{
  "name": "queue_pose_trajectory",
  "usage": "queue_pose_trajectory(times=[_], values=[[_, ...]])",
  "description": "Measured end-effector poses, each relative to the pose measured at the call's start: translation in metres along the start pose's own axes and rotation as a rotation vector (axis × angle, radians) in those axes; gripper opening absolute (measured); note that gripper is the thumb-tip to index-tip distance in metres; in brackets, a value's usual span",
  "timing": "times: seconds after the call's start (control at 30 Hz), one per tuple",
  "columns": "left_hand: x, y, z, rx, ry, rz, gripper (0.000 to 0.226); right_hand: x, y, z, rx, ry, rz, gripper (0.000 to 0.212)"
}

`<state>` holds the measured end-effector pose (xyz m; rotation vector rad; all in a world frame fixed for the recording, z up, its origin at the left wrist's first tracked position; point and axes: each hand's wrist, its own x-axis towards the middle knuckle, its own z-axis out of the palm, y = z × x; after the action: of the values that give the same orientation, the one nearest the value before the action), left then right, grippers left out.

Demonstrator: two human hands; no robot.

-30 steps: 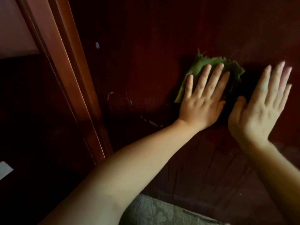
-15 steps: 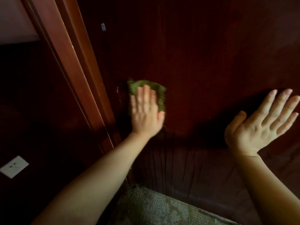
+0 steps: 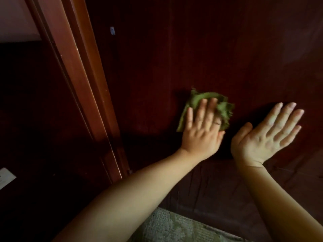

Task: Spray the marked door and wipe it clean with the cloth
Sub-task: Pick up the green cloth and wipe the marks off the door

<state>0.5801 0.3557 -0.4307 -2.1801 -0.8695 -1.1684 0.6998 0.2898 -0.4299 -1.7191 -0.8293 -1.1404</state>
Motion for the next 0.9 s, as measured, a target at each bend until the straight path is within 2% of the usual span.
queue_pose_trajectory(times=[0.1,0.17,0.23,0.33,0.4,0.47,0.57,0.73,0.9], values=[[0.004,0.009,-0.004,0.087,0.039,0.198,0.071,0.003,-0.005,-0.002,0.019,-0.015,0.001,0.064],[0.013,-0.012,-0.014,0.112,0.005,0.292,0.072,0.007,-0.012,-0.007,0.086,-0.061,0.045,0.07],[0.03,-0.054,-0.028,0.134,-0.027,0.196,0.078,0.015,-0.028,-0.014,0.199,-0.083,0.022,0.074],[0.059,-0.135,-0.057,0.202,-0.002,-0.151,0.083,0.056,-0.086,-0.027,0.298,-0.106,-0.21,0.072],[0.073,-0.182,-0.076,0.154,-0.015,-0.365,0.078,0.096,-0.131,-0.029,0.286,-0.127,-0.33,0.071],[0.088,-0.213,-0.092,0.102,-0.026,-0.467,0.072,0.125,-0.162,-0.023,0.224,-0.166,-0.409,0.07],[0.121,-0.232,-0.106,0.083,-0.011,-0.496,0.074,0.134,-0.167,-0.003,0.09,-0.191,-0.447,0.071],[0.177,-0.225,-0.121,0.023,0.197,-0.496,0.072,0.124,-0.159,0.005,0.055,-0.159,-0.477,0.07],[0.145,-0.203,-0.101,0.026,0.224,-0.379,0.065,0.124,-0.161,0.001,0.024,-0.115,-0.483,0.066]])
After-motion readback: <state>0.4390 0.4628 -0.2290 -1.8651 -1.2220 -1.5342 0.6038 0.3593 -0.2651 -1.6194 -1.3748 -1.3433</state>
